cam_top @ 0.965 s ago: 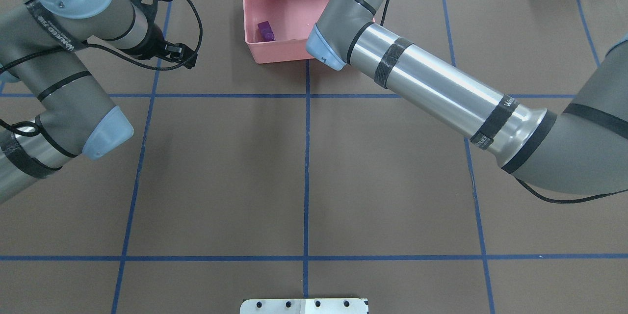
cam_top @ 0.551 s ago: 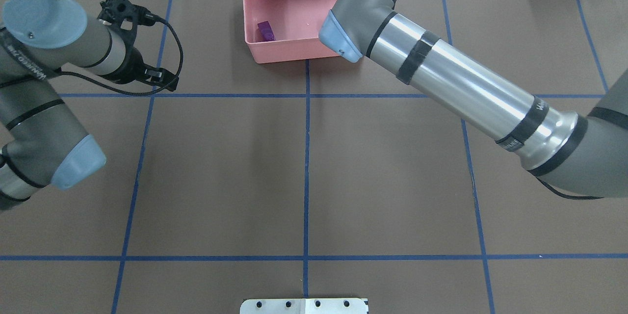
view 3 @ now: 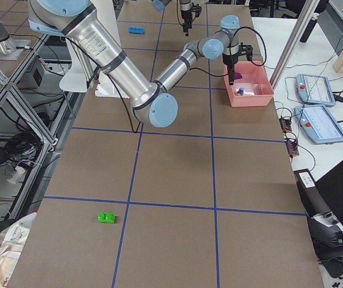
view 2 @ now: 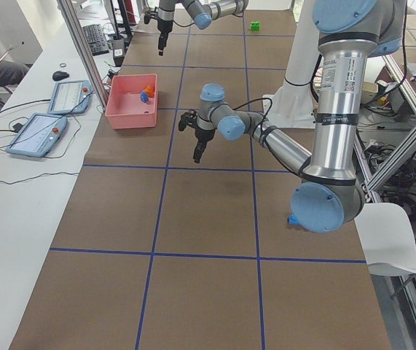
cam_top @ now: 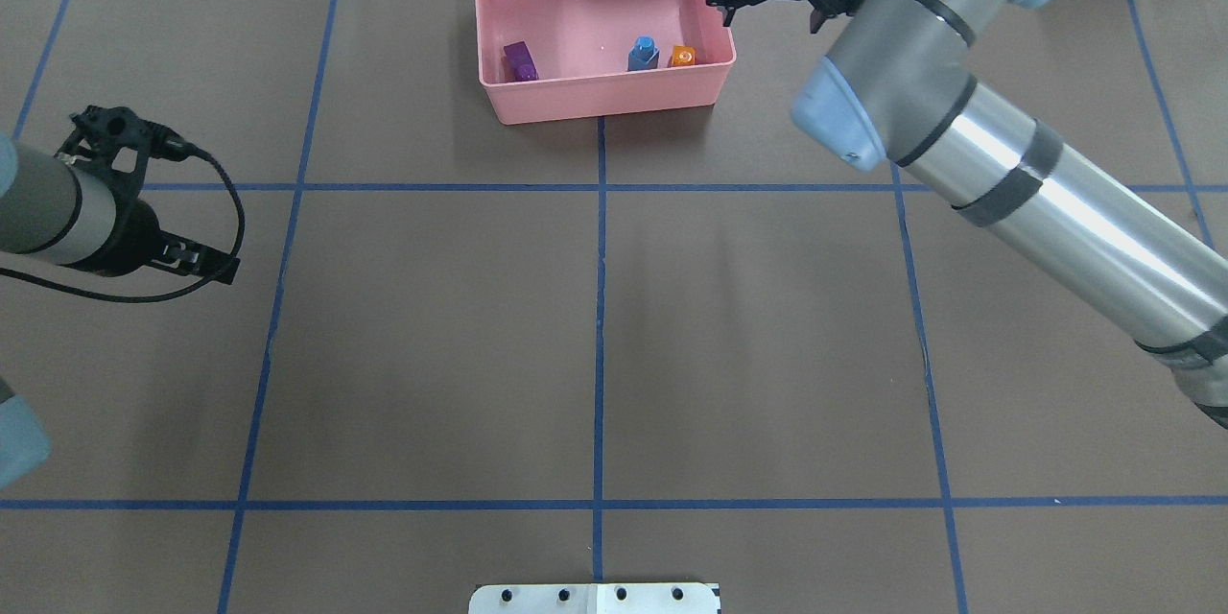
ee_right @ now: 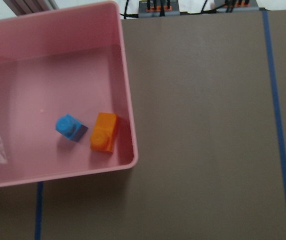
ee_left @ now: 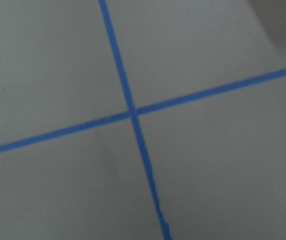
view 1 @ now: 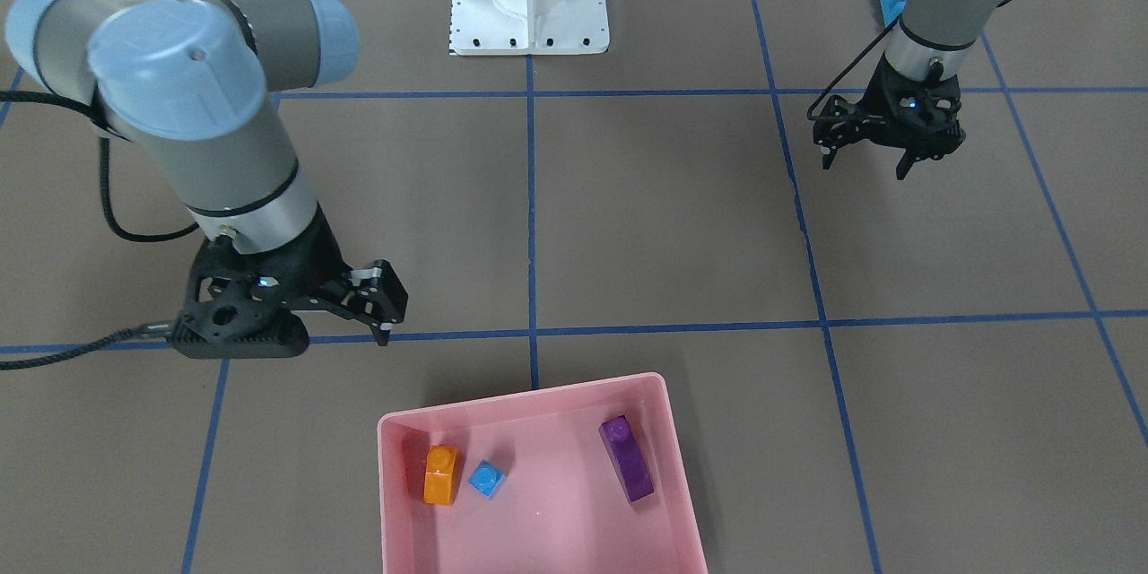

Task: Put all blocks into box

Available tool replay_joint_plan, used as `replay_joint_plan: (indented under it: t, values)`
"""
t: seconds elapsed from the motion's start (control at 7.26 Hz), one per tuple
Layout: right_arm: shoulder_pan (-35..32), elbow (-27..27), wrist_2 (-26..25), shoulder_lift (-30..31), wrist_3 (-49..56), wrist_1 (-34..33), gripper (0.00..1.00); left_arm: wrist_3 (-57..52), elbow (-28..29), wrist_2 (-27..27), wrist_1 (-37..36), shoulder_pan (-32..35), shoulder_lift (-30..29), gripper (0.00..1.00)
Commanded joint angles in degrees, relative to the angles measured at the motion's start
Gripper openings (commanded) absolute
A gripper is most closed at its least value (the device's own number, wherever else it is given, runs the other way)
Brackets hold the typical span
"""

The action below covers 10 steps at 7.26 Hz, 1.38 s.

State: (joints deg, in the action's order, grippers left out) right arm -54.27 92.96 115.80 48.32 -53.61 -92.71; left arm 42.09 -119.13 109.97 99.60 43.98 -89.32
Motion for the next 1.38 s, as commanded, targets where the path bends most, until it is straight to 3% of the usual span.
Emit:
replay_joint_plan:
  t: [0.0, 0.28, 0.41, 0.69, 0.83, 0.96, 1.24]
  values:
    - [-3.4, 16.3, 2.8, 13.0, 7.7, -6.1, 0.99, 0.2, -3.1, 0.2, 0.2, -2.4, 10.1, 1.0]
    - [-5.6, 21.4, 5.0, 18.6, 11.4, -6.7, 0.99, 0.4, -4.0, 0.4, 0.2, -6.9, 17.6, 1.0]
    - [-6.5, 22.8, 5.1, 20.7, 14.4, -6.6, 0.99, 1.6, -3.9, 4.1, 1.2, -7.8, 20.7, 1.0]
    - [-7.1, 24.9, 5.1, 22.4, 16.3, -6.7, 0.99, 10.0, -2.7, 6.0, 12.2, -14.1, 29.9, 1.0]
    - [-7.2, 25.9, 5.1, 22.5, 16.3, -6.7, 0.99, 10.1, -1.0, 6.5, 20.0, -16.2, 35.6, 1.0]
    - [-7.1, 26.0, 5.1, 22.4, 16.3, -6.6, 0.99, 10.4, -0.6, 8.3, 23.2, -18.2, 38.8, 1.0]
    - [-7.1, 26.4, 5.0, 22.4, 16.5, -6.6, 0.99, 10.9, 0.4, 11.2, 24.4, -22.1, 39.4, 0.97]
